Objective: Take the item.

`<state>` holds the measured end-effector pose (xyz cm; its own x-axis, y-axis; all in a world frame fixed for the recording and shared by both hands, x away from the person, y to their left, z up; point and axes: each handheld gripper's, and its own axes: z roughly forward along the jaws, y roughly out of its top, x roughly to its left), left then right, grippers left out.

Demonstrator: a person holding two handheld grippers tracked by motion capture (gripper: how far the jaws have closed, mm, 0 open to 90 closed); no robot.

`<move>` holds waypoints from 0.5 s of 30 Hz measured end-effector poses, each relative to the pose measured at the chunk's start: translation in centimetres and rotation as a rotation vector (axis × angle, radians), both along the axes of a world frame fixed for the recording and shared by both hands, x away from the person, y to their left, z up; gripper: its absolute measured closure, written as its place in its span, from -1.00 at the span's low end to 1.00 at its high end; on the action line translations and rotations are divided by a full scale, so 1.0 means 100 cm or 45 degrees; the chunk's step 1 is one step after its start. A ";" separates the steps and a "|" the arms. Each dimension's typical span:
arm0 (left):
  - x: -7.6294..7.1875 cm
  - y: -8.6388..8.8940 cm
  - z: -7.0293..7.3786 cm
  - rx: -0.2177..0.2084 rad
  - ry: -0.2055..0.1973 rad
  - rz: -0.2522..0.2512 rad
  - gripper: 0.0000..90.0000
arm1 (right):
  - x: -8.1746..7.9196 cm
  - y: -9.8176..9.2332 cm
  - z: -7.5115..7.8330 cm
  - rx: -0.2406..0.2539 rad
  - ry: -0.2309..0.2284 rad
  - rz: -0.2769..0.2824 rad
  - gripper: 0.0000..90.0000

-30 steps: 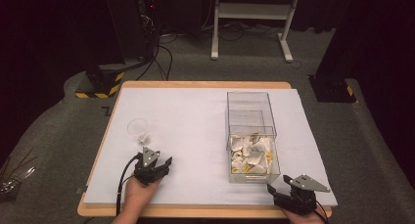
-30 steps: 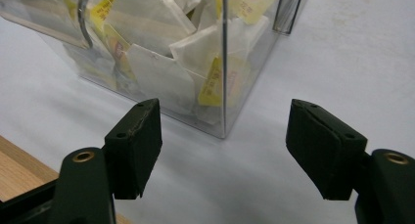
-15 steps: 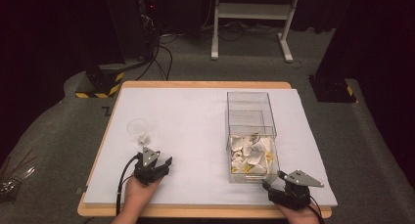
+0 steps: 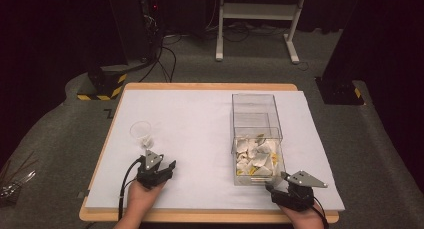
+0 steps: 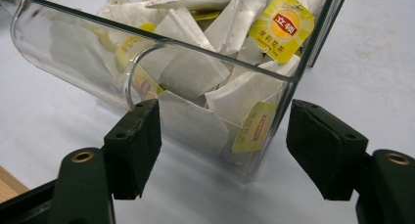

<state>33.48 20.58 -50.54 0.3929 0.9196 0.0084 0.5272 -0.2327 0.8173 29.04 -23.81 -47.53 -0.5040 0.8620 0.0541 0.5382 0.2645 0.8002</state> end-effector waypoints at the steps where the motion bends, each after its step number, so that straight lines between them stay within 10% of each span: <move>1: 0.000 0.000 0.000 0.000 0.000 0.000 0.00 | 0.001 0.000 0.000 -0.001 -0.001 -0.003 -0.35; 15: 0.001 -0.001 0.000 0.008 0.020 -0.012 0.00 | 0.009 0.002 0.003 -0.009 -0.034 -0.035 -0.39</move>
